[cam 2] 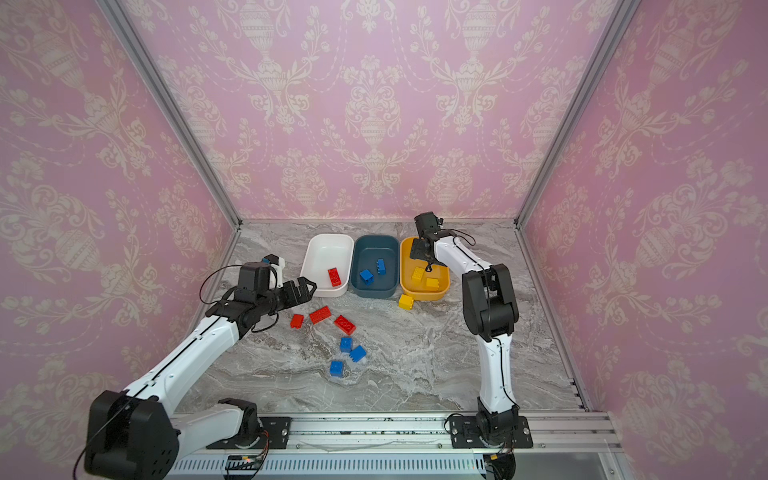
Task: Sort the legos into containers by color
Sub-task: 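Open the right gripper to drop the '120' piece into the yellow tub, then lower the left gripper onto a tall red brick while the right gripper withdraws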
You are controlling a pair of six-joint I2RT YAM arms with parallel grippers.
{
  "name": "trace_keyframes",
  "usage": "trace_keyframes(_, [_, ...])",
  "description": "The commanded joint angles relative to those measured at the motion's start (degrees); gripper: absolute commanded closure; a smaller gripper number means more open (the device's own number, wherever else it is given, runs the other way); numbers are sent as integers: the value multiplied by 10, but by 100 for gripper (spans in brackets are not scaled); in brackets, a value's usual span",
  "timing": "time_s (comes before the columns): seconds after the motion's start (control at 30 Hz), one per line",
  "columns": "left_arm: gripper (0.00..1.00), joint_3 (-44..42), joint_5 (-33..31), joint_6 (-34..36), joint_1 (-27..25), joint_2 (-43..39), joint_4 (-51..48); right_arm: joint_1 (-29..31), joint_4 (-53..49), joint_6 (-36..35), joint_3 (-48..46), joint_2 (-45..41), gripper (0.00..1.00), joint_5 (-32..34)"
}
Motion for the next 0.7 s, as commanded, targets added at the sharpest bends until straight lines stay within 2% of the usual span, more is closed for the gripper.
trace_keyframes(0.0, [1, -10, -25, 20, 5, -13, -32, 0, -4, -8, -12, -36, 11, -12])
trace_keyframes(0.2, [2, -2, -45, 43, 5, -2, -78, 4, 1, -10, -51, -91, 11, -28])
trace_keyframes(0.43, [4, 20, -80, 67, 6, 12, -143, 18, 2, 2, -133, -186, 11, -85])
trace_keyframes(0.67, [9, 25, -84, 85, 9, 47, -166, 31, 22, 10, -236, -284, 7, -153])
